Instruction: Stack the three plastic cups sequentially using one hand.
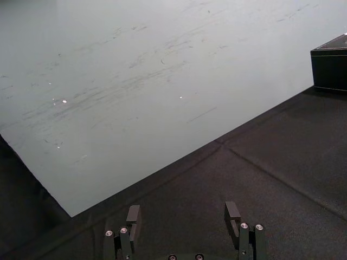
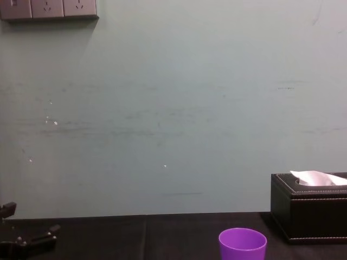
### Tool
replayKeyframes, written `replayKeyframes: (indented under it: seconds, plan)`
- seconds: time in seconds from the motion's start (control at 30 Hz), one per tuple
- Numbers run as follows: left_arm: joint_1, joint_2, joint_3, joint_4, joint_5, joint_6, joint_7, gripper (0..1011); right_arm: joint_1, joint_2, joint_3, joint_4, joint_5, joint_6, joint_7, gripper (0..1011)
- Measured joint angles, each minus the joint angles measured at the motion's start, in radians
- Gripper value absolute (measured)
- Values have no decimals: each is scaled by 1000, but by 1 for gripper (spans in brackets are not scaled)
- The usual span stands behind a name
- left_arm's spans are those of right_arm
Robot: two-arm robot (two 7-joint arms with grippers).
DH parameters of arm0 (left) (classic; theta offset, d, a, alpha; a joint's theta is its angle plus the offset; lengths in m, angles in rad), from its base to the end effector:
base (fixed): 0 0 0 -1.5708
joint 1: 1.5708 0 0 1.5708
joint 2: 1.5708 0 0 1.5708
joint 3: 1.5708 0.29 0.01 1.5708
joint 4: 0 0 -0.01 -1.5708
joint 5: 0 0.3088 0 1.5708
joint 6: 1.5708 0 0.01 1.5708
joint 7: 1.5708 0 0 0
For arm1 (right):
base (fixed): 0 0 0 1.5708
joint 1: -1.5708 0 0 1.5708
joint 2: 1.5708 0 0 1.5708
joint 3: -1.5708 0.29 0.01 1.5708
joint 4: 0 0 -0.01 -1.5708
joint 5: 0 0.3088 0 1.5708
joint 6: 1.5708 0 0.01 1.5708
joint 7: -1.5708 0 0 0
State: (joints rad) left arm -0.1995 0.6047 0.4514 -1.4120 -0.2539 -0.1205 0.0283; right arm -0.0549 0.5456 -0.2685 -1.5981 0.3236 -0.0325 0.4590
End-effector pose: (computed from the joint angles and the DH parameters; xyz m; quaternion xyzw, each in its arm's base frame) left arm 0.3581 0.0827 -0.3023 0.1415 -0.1325 0.5799 0.7913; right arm 0.3006 -0.0765 -0.3109 -0.1160 -0.0072 -0.4077 0.9057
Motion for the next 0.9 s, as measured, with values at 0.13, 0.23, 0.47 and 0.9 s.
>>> replayKeyframes:
  seconds: [0.13,0.23,0.47,0.9]
  plan:
    - [0,0,0,0,0,0,0,1010,-1,1,1,-1,0,-1,0,932]
    - [0,0,0,0,0,0,0,1010,-2,1,1,-2,0,-1,0,839]
    - [0,0,0,0,0,0,0,1010,-2,1,2,-3,1,-2,0,767]
    - [0,0,0,0,0,0,0,1010,-3,2,3,-4,1,-3,0,737]
